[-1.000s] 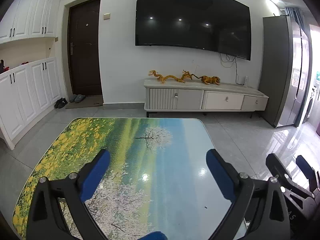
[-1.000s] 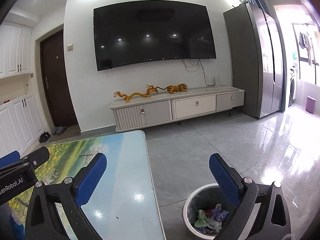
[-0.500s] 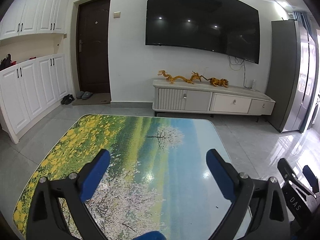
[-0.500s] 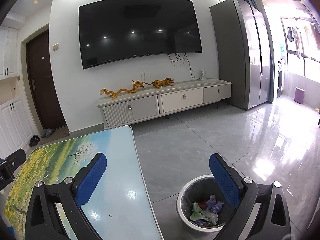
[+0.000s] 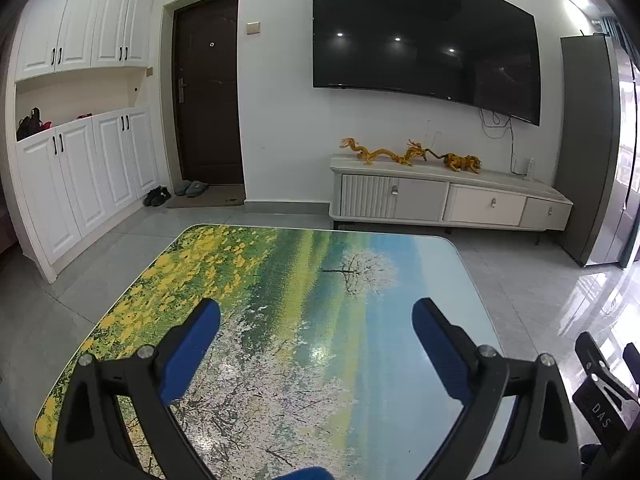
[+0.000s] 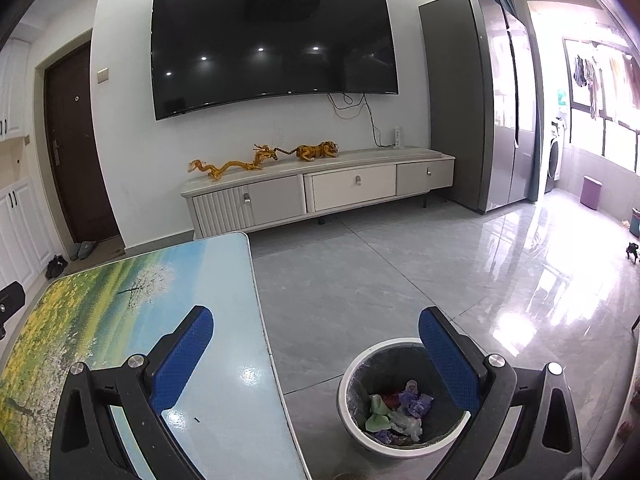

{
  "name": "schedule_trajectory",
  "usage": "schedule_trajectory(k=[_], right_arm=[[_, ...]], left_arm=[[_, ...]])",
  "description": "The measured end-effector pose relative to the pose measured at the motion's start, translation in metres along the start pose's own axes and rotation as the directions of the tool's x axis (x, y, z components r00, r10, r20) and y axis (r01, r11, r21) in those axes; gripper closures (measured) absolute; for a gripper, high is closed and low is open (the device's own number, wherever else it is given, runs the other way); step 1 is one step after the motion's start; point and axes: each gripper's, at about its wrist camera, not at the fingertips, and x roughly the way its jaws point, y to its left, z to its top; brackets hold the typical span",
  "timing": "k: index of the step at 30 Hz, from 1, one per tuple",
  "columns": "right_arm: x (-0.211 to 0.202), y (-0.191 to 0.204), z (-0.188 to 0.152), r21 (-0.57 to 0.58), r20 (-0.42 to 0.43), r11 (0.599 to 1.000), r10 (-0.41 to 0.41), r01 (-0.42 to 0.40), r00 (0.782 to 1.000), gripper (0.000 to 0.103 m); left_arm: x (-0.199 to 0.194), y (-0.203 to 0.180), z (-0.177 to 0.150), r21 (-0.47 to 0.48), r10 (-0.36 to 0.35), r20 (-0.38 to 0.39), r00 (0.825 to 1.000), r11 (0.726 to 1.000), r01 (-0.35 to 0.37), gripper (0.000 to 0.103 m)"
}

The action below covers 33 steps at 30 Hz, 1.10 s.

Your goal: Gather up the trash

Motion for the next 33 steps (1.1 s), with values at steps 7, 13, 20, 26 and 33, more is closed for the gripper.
schedule_trajectory(k=[7, 13, 20, 26, 33], right_arm=[[0.003, -0.008, 0.0, 0.012, -0.016, 1.0, -0.028, 0.028, 0.999, 0.0], [0.005, -0.011, -0.001, 0.02, -0.021, 0.999, -0.041, 0.042, 0.999, 0.0], [0.005, -0.014, -0.001, 0.025, -0.029, 0.998, -0.053, 0.054, 0.998, 0.0], [0.006, -0.018, 0.0, 0.031, -0.031, 0.998, -0.058, 0.058, 0.998, 0.0], [0.005, -0.021, 0.002, 0.033, -0.03, 0.997, -0.066, 0.067, 0.997, 0.0]], left_arm=[[0.004, 0.005, -0.002, 0.001, 0.024, -0.007, 1.0, 1.0, -0.024, 0.006], [0.009, 0.008, -0.006, 0.009, 0.036, -0.019, 0.999, 0.999, -0.035, 0.006], [0.019, 0.018, -0.01, -0.001, 0.06, -0.04, 0.997, 0.998, -0.06, 0.006], [0.024, 0.027, -0.011, -0.015, 0.091, -0.047, 0.995, 0.996, -0.092, 0.006], [0.022, 0.025, -0.012, -0.009, 0.073, -0.046, 0.996, 0.997, -0.073, 0.006]])
